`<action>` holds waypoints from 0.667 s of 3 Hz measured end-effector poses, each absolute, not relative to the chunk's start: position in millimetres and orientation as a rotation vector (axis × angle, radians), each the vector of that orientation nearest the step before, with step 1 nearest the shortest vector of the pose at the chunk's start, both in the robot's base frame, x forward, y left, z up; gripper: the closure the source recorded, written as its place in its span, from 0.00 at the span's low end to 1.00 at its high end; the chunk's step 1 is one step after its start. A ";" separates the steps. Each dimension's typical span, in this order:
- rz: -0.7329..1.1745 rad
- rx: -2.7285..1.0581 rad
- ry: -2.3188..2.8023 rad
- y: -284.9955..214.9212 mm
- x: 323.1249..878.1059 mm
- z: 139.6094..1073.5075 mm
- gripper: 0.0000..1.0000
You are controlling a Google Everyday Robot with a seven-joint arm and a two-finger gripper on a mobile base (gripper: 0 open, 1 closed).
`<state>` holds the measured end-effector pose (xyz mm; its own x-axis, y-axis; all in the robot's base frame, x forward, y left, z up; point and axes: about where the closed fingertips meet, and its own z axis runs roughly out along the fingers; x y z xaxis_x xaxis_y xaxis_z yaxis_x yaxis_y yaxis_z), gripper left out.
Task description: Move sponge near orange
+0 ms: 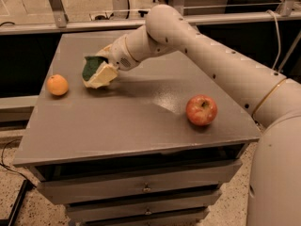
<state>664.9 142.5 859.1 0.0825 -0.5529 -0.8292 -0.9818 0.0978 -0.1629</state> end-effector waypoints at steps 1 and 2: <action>0.720 -1.568 1.563 155.8 655.0 853.7 1.00; 0.772 -1.568 1.564 170.0 646.3 850.4 0.84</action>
Offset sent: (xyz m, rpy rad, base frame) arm -0.0271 0.0400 -0.0093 0.0555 0.0943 0.0587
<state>646.3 170.0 850.4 0.0602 -0.5222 -0.8507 -0.9928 0.0567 -0.1051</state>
